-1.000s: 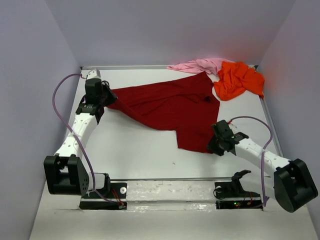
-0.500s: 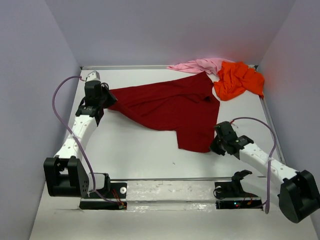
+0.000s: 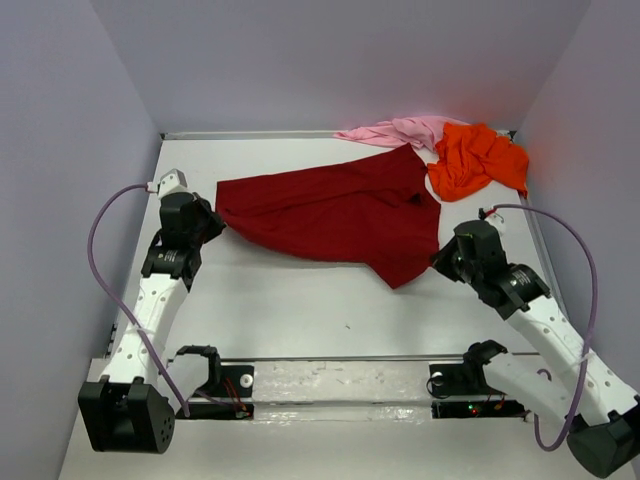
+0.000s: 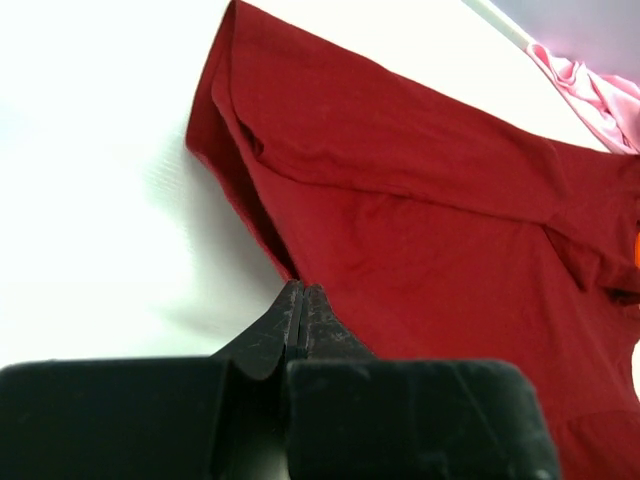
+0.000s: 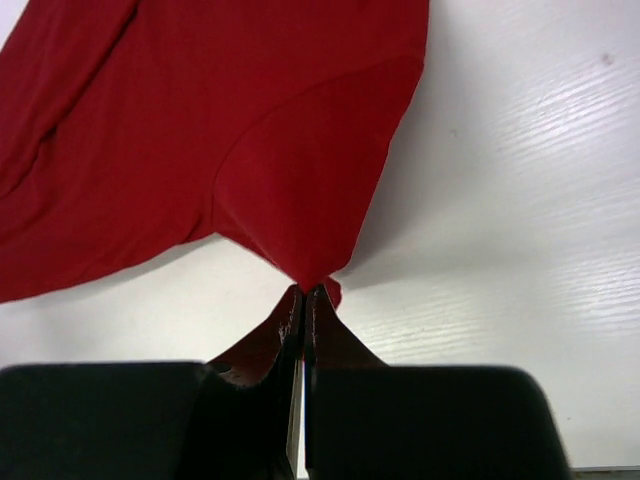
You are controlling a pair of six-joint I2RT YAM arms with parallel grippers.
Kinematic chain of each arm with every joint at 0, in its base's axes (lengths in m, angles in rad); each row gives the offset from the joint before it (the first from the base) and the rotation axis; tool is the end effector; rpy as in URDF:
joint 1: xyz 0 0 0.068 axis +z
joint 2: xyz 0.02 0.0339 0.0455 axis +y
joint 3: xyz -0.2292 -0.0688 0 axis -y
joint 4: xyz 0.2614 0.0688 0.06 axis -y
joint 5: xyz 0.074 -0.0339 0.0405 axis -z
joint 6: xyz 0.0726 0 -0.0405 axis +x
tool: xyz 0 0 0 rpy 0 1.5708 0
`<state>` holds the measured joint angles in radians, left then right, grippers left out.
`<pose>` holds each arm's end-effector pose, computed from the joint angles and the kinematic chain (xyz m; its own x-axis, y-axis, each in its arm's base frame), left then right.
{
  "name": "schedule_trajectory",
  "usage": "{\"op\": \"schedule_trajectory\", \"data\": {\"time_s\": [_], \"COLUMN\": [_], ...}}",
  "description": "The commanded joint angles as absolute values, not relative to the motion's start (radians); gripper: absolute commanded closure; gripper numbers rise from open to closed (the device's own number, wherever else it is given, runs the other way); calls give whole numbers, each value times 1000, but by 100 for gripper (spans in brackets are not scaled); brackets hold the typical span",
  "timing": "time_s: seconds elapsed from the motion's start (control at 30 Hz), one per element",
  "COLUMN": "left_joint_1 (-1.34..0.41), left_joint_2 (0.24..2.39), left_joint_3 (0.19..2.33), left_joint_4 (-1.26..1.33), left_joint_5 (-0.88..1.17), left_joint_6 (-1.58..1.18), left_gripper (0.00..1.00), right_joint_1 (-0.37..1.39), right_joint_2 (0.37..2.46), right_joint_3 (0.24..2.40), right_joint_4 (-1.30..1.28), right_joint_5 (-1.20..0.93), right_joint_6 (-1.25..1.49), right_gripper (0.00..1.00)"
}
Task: Fold and stack the t-shirts
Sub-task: Fold the 1/3-folded T-shirt at the center of the board.
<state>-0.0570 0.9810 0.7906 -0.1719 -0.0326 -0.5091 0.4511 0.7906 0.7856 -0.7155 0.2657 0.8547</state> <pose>0.2973 -0.0146 0.2615 -0.3219 -0.4696 -0.8221 -0.1493 0.8827 -0.4457 0.2142 0.0826 0.2401 -0.5731 0.5312 -0.6240 0.2884 0.8435 0.4532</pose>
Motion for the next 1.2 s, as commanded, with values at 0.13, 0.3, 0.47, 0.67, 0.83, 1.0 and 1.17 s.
{"op": "schedule_trajectory", "data": {"time_s": [0.13,0.3,0.47,0.67,0.83,1.0,1.17], "left_joint_1": [-46,-41,-40,-40,-40,-37,-29], "left_joint_2": [951,988,1066,1153,1219,1299,1406], "left_joint_3": [816,801,821,861,907,986,1086], "left_joint_4": [-172,-138,-98,-68,-51,-48,-60], "left_joint_5": [-127,-147,-144,-169,-169,-186,-181], "left_joint_6": [-535,-552,-577,-589,-597,-589,-569], "left_gripper": [100,100,100,100,100,100,100], "right_joint_1": [448,448,448,430,417,374,308], "right_joint_2": [1004,1159,1319,1417,1453,1506,1574], "right_joint_3": [902,956,1054,1144,1241,1333,1413], "right_joint_4": [-601,-493,-434,-414,-414,-422,-425], "right_joint_5": [488,552,589,603,609,584,595], "right_joint_6": [772,749,721,698,657,583,540], "right_gripper": [100,100,100,100,100,100,100]}}
